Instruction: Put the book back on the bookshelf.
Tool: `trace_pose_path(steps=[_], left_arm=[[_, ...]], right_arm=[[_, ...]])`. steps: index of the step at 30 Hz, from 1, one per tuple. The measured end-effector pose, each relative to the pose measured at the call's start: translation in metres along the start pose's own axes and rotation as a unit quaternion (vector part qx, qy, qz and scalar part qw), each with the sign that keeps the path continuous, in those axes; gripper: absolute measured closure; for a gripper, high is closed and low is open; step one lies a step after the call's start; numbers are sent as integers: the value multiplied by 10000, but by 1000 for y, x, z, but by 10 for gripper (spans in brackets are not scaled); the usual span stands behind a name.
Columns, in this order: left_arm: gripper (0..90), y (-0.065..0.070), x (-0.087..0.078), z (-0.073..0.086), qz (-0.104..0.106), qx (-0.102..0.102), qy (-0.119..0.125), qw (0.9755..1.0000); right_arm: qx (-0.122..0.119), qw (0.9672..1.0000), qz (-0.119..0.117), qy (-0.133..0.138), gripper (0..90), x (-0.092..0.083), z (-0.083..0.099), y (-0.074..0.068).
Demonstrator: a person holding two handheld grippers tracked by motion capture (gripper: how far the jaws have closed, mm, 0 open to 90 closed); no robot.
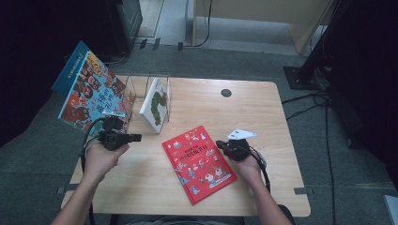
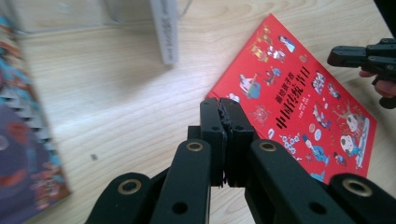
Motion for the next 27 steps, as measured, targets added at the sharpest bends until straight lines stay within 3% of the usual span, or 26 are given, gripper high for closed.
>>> trace_pose_path(steps=[11, 18, 21, 27], left_arm=[[896, 14, 28, 27, 117, 82, -102, 9998], [896, 29, 46, 47, 342, 74, -237, 9991], [896, 32, 54, 55, 271, 164, -283, 9991], [895, 35, 65, 69, 341, 190, -440, 9983]], right_arm=[[-43, 9998, 157, 65, 888, -5, 1, 7], [-48, 9997, 207, -74, 883, -2, 6, 9], [-2, 9997, 213, -77, 883, 0, 6, 7], [-13, 9995, 260, -176, 883, 2, 11, 5]])
Point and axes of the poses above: each handheld gripper's, and its own axes: x roughly forward along the jaws, z roughly out of its underside, y roughly to its right, the point moved 10 cm from there along x, roughly forward along the jaws, and after that the axes turned 15 degrees about y, right-handed, at the moved point
